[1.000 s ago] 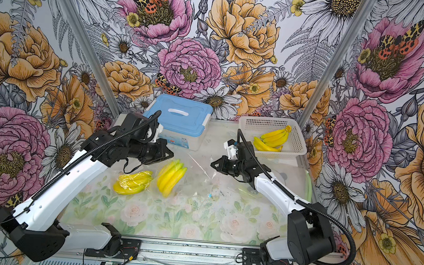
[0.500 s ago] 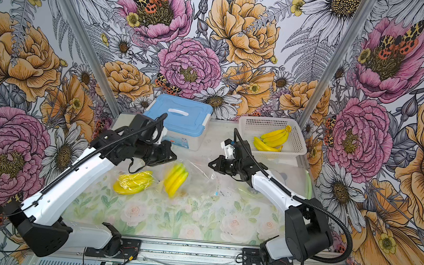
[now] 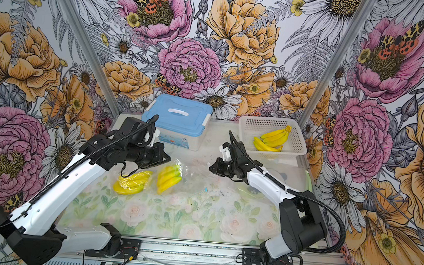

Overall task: Open the zip-top bag and take out the banana
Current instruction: Adjust the zipper food storage bag at the center of the board.

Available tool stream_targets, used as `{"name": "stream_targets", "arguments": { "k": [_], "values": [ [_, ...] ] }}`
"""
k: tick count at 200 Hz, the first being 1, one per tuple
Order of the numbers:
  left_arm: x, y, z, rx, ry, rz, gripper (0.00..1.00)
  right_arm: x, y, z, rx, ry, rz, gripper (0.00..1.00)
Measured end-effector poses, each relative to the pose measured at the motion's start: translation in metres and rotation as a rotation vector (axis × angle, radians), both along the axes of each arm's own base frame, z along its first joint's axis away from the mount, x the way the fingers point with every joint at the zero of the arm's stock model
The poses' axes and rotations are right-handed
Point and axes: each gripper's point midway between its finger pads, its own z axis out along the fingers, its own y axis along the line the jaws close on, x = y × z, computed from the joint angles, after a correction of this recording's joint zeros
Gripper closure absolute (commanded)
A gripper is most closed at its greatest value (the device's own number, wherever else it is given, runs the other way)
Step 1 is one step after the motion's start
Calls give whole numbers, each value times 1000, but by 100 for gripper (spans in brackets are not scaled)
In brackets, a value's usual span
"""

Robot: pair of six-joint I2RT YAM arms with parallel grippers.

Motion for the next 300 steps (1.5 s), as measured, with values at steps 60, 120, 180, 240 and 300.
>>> {"name": "stream_targets", "arguments": {
  "k": [60,120,180,240,300],
  "values": [
    [-3,3,28,-83,-86,0,100,-9,7,18,8,-53,24,100],
    [-13,22,-91,-11,142,42,100,-25,26,69,121,-157,131,100],
    [25,5,73,-189,-202,37,100,-12,-32,18,-22,-48,-69,100],
    [3,-68,50,-137,-129,-167,100,-8,-15,-26,-154,52,-22,100],
    [5,-19,-41,-22,51,-38,100,-1,-3,36,-107,-109,7,100]
  ]
}}
